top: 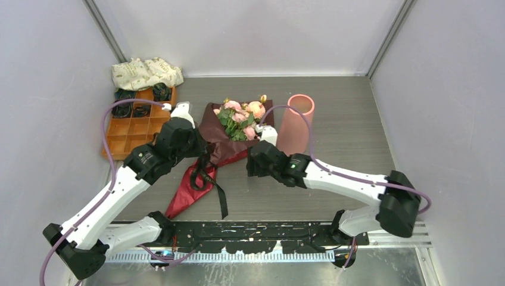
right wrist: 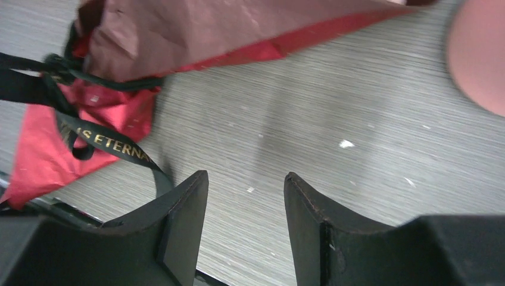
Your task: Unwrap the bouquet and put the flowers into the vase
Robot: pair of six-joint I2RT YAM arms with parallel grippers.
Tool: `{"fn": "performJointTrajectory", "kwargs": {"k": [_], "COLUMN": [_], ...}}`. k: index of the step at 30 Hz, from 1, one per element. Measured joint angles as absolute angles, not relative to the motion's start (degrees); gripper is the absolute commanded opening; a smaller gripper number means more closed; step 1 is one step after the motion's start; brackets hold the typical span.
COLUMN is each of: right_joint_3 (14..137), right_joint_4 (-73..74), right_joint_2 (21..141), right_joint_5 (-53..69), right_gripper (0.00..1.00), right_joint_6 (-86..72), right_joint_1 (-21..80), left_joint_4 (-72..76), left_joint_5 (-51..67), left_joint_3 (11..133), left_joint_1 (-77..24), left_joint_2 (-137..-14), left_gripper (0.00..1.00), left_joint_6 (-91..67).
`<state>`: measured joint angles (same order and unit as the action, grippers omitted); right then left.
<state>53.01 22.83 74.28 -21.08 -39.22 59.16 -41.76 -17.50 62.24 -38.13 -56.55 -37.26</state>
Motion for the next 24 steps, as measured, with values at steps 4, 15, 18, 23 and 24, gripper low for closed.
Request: {"fn": "performJointTrajectory", "kwargs": {"k": [4, 15, 18, 23, 24], "right_joint_3": [55.9, 65.6, 68.5, 73.4, 74.2], "right_joint_4": [17.6, 9.5, 9.2, 9.2, 9.5], "right_joint_2": [81.3, 96.7, 100.2, 105.3, 106.2], "right_joint_5": [-17.1, -9.5, -9.0, -9.5, -9.8], "right_gripper": [0.55, 0.55, 0.54, 0.54, 0.54], "right_joint_6": [-39.5, -41.2, -41.2, -41.2, -41.2], "right_joint_1": [59.2, 59.4, 59.4, 59.4, 59.4], "left_joint_4": [-40.9, -41.0, -42.2, -44.2, -44.8], "left_joint_5": [-14.3, -9.9, -11.1, -14.9, -15.9], "left_joint_3": [62.2, 68.7, 74.8, 84.1, 85.5], "left_joint_1": [-38.1, -38.1, -38.1, -38.1, -38.1], "left_joint_2": [-55.2, -51.6, -51.0, -48.2, -47.6], "left_gripper": [0.00, 0.00, 0.00, 0.00, 0.00], "left_joint_6": [-37.1, -35.7, -34.9, -32.7, -32.4]}}
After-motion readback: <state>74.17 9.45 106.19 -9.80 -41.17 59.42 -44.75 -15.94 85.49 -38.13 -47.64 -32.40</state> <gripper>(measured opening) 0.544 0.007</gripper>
